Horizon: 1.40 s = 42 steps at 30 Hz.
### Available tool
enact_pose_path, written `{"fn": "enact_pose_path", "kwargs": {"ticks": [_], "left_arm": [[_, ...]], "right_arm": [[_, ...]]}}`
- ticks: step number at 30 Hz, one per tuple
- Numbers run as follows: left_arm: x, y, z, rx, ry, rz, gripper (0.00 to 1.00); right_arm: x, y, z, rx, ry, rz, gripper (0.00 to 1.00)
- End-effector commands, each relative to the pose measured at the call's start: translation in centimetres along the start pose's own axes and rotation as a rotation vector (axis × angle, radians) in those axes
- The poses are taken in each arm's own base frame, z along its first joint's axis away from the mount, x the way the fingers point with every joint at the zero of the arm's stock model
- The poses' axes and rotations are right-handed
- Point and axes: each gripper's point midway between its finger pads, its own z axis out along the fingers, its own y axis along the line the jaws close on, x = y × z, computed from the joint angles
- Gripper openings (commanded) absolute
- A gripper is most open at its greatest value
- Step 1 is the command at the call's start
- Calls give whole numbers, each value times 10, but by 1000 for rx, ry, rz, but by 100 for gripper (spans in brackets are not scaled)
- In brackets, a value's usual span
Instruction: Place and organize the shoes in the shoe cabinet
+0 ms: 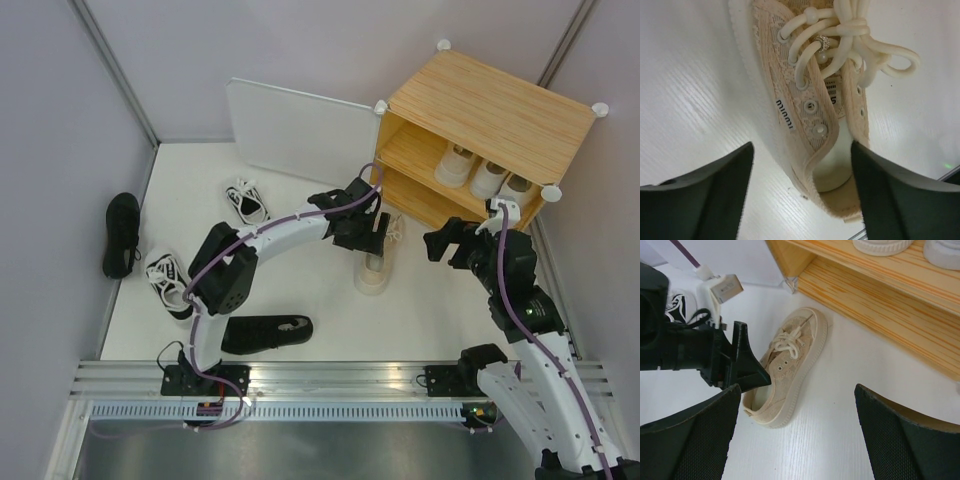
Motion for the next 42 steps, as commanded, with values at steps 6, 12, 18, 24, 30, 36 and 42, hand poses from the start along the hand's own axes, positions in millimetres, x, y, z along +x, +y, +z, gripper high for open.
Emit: {"fn": "enact_pose_path", "kwargs": {"ticks": [6,12,18,24,30,36,42], "left_arm": [[-57,-1,-129,8,-308,12,100],[-61,62,-196,-27,-380,-119,100],[-36,160,-243,-124,-460,-310,100],[6,224,-275,-294,-547,-400,100],[34,249,-276,-431,-591,-393,100],[49,265,-264,-499,-563,-399,100],[50,267,-266,-514,-564,-396,100]], "right_arm": [[13,-2,12,2,53,-6,98],[34,-1,28,-5,116,1,98],[76,21,49,11,190,-19,98],[123,55,59,26,177,-4,98],[149,83,61,103,89,-63,98],[180,76,75,228,96,-121,98],[201,71,91,277,88,-168,98]]}}
